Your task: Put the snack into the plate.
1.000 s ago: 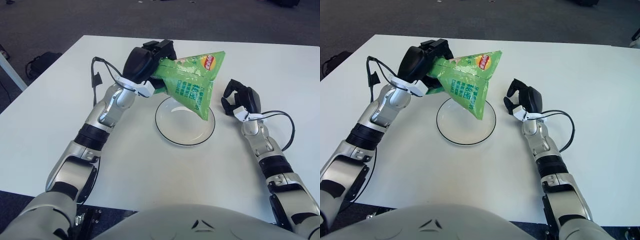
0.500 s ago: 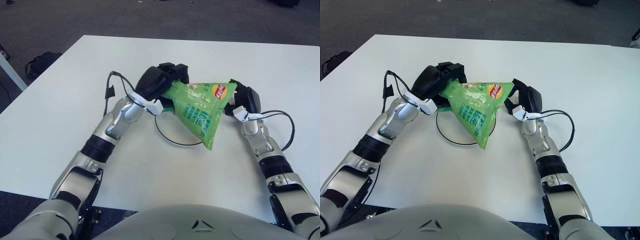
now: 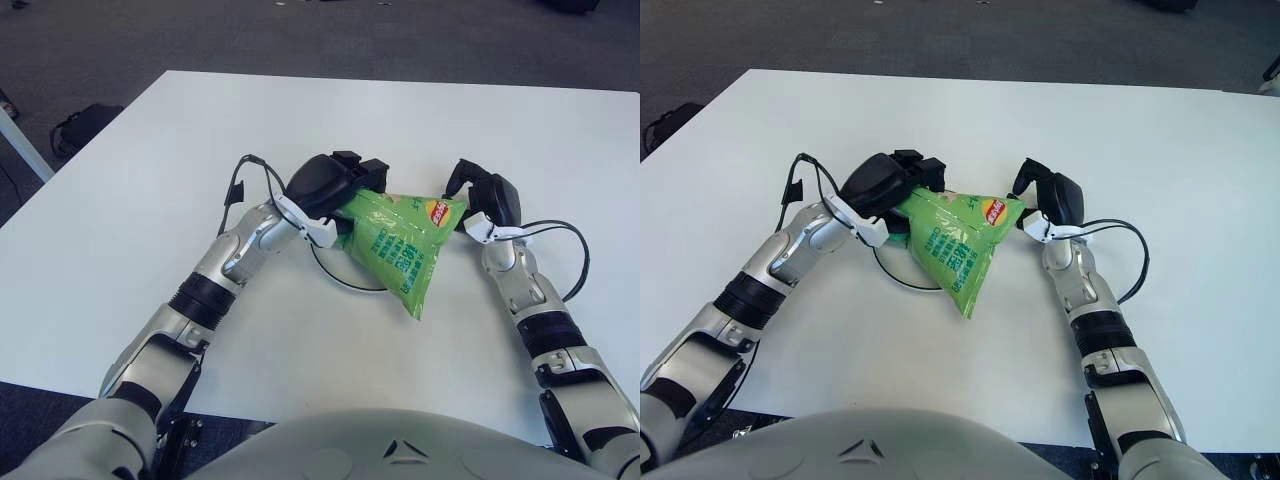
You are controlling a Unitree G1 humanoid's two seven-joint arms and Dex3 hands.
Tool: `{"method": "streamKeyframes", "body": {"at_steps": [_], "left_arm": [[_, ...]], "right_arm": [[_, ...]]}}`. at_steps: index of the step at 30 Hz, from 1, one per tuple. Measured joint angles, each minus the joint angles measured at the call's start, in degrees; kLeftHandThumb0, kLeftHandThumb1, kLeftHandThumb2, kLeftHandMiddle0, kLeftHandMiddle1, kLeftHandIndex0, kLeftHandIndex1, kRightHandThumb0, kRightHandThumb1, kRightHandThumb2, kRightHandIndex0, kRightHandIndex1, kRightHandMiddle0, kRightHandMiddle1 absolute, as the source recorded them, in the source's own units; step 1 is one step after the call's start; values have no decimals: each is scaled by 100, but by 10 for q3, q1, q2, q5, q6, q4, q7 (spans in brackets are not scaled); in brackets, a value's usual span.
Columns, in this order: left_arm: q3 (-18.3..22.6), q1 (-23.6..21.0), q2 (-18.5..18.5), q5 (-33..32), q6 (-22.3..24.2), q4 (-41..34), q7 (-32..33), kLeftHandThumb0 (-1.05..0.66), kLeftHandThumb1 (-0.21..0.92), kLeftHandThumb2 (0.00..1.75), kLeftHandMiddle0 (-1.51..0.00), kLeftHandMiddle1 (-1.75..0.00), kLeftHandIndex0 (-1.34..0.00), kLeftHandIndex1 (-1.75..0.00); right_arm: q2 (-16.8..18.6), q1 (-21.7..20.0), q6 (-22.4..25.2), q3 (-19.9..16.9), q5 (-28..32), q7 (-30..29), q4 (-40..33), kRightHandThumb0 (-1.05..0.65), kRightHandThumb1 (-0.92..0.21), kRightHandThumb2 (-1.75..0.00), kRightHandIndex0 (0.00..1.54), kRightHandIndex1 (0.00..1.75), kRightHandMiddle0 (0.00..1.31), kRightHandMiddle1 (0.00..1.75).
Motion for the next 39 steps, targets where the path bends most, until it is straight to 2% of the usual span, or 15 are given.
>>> {"method": "streamKeyframes", "body": {"at_steps": [8, 11, 13, 17, 18, 19, 20, 21, 23, 27, 30, 31, 33, 36, 39], "left_arm": [[-14, -8, 14, 28, -4, -4, -1, 0, -3, 170, -87, -172, -64, -175], [-19, -13, 22, 39, -12, -3, 1, 0, 15, 150, -66, -174, -57, -175], [-23, -19, 30, 46, -20, 1, 1, -1, 22, 143, -59, -174, -54, -175], [-29, -30, 41, 47, -33, 14, -3, -1, 46, 115, -40, -175, -38, -174], [-29, -32, 43, 45, -37, 17, -7, 7, 51, 106, -39, -173, -30, -167], [-30, -34, 46, 42, -40, 20, -12, -3, 59, 92, -34, -162, -19, -154], [-32, -36, 49, 37, -45, 22, -20, -25, 62, 87, -27, -149, -12, -143], [-33, -39, 53, 34, -49, 24, -27, -40, 64, 84, -23, -140, -8, -136], [-34, -42, 61, 21, -57, 26, -48, -56, 70, 78, -16, -117, -4, -120], [-34, -43, 71, -27, -63, 25, -110, -69, 81, 67, -7, -85, -1, -93], [-34, -43, 78, -64, -66, 24, -156, -73, 84, 62, -2, -54, 0, -66], [-35, -44, 80, -78, -68, 24, -172, -73, 84, 61, -2, -49, 0, -62], [-36, -45, 85, -103, -75, 24, -204, -77, 85, 58, -1, -24, 0, -33], [-37, -49, 93, -139, -85, 24, -248, -81, 85, 55, 0, -8, 0, -12], [-37, -54, 99, -175, -95, 25, -289, -88, 87, 47, 0, -2, 0, -4]], "right_arm": [[0, 0, 3, 3, -5, -1, 0, -55, -19, -148, 130, 175, 73, 175], [0, 0, 3, 3, -6, -1, 0, -54, -19, -147, 129, 175, 73, 175], [0, 0, 3, 3, -6, -1, 0, -54, -19, -147, 129, 175, 72, 175], [0, 0, 3, 3, -6, -1, 0, -54, -19, -147, 129, 175, 72, 175], [0, -1, 3, 4, -6, -1, 0, -54, -19, -147, 129, 175, 72, 175], [0, -1, 3, 4, -6, -1, 0, -54, -19, -147, 129, 175, 72, 175], [0, -1, 3, 4, -6, -1, 0, -54, -20, -147, 129, 175, 72, 175], [0, -1, 3, 4, -6, -1, 0, -54, -20, -147, 129, 175, 72, 175], [0, -1, 3, 4, -6, -1, 0, -54, -20, -147, 129, 175, 72, 175], [0, -1, 3, 4, -6, -1, 0, -54, -20, -146, 130, 175, 72, 175], [0, -1, 3, 4, -6, -1, 0, -54, -20, -146, 130, 175, 72, 175], [0, -1, 3, 4, -6, -1, 0, -54, -20, -146, 130, 175, 72, 175], [0, -1, 3, 4, -6, -1, 0, -54, -20, -146, 130, 175, 72, 175], [0, -1, 3, 4, -6, -1, 0, -54, -20, -146, 130, 175, 72, 175], [0, -1, 3, 4, -6, -1, 0, -54, -20, -147, 130, 175, 72, 175]]}}
